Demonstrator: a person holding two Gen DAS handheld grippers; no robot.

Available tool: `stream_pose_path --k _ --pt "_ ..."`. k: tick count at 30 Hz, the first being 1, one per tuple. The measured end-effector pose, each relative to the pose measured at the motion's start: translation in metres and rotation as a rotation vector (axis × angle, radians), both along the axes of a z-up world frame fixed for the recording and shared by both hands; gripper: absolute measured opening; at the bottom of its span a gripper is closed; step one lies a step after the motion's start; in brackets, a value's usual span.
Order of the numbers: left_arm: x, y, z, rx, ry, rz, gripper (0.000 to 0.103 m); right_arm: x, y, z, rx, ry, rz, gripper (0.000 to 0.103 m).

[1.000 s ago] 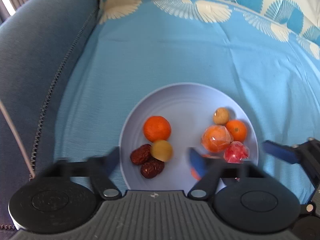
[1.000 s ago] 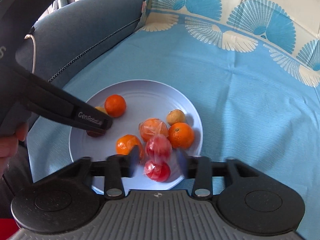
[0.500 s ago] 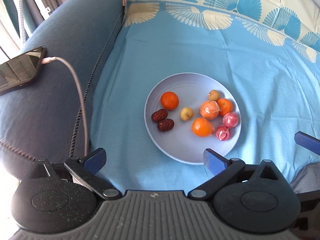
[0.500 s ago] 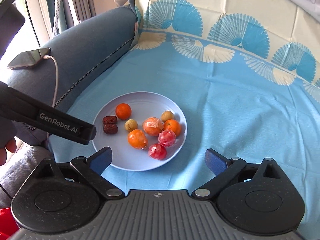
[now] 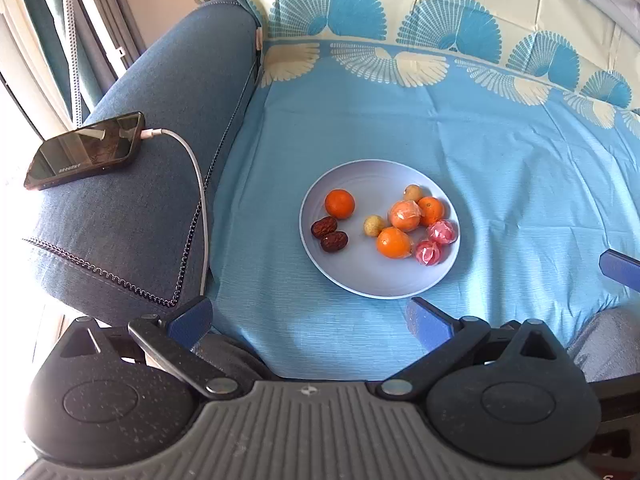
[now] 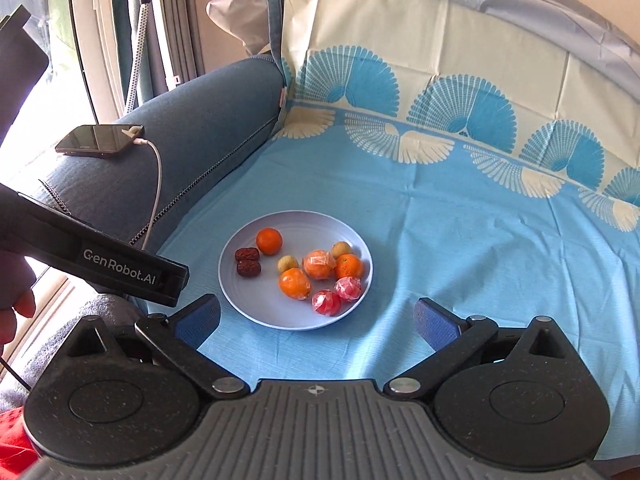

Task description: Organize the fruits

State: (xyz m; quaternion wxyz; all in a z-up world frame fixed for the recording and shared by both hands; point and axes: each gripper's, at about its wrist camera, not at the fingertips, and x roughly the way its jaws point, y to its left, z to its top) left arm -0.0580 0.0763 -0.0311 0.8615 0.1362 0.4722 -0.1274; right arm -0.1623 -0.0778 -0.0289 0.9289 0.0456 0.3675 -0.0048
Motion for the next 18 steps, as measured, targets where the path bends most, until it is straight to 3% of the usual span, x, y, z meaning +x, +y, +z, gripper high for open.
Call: stream_pose_path --k 18 --pt "-0.014 0.000 0.008 0.005 -0.038 -0.012 0.103 -0.018 0.007 0.009 -0.015 -0.037 -0.009 0.102"
